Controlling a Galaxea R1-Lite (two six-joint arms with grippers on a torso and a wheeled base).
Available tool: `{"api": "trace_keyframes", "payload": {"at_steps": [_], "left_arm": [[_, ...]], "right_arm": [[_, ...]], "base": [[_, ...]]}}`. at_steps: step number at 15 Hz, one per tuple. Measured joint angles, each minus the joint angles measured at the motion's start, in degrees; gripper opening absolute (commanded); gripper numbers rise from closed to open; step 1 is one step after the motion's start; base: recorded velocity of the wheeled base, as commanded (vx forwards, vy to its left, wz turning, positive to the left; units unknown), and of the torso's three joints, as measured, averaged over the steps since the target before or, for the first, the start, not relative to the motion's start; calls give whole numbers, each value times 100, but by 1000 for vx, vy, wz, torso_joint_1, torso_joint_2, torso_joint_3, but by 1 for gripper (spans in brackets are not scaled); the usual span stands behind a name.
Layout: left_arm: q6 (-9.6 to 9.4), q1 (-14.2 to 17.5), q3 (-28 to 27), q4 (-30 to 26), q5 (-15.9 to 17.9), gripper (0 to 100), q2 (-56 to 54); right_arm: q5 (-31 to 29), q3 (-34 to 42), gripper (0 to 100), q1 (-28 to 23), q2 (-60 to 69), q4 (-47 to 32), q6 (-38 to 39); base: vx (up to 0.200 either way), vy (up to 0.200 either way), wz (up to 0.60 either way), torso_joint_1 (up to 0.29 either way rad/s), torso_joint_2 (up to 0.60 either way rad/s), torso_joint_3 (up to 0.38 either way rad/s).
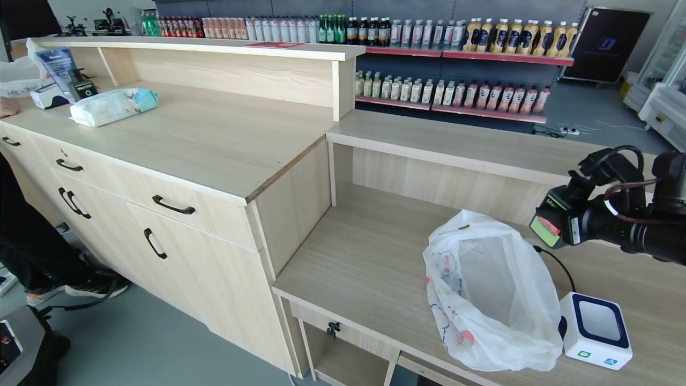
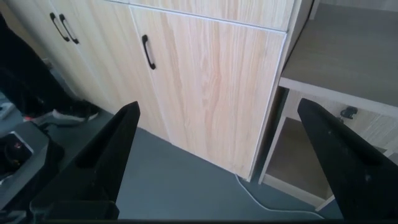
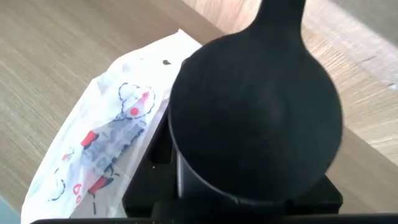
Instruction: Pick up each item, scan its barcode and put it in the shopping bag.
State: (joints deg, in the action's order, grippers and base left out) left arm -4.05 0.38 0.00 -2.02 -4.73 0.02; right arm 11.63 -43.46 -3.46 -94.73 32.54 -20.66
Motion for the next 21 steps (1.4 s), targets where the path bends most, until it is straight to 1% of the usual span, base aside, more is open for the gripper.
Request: {"api": "trace_keyframes", "payload": {"at_steps": [1, 3, 6, 10, 12, 14, 18, 21], "left_arm": [[0, -5, 0, 2, 2, 100, 0], [0, -13, 0, 2, 0, 100, 0], [0, -13, 0, 2, 0, 100, 0], [0, -9, 0, 0, 0, 100, 0], [2, -9, 0, 2, 0, 100, 0], [0, -13, 0, 2, 2, 100, 0], [0, -9, 0, 2, 0, 100, 0], [2, -13, 0, 2, 0, 100, 0]], "right_arm": [[112, 30, 0, 35, -185, -20, -2], [323, 135, 0, 57, -490, 202, -18], [719, 440, 0, 60, -951, 1005, -93], [813, 529, 0, 82, -1499, 1454, -255], [822, 523, 0, 127, -1783, 1835, -255], [822, 457, 0, 195, -2043, 1987, -254], [834, 278, 0, 324, -2384, 2020, -254], [1067, -23, 0, 379, -2655, 2116, -244]], "base": [[0, 0, 0, 0, 0, 0], [0, 0, 0, 0, 0, 0], [0, 0, 0, 0, 0, 0], [0, 0, 0, 0, 0, 0], [0, 0, 0, 0, 0, 0], [0, 0, 0, 0, 0, 0], [0, 0, 0, 0, 0, 0], [0, 0, 0, 0, 0, 0]]}}
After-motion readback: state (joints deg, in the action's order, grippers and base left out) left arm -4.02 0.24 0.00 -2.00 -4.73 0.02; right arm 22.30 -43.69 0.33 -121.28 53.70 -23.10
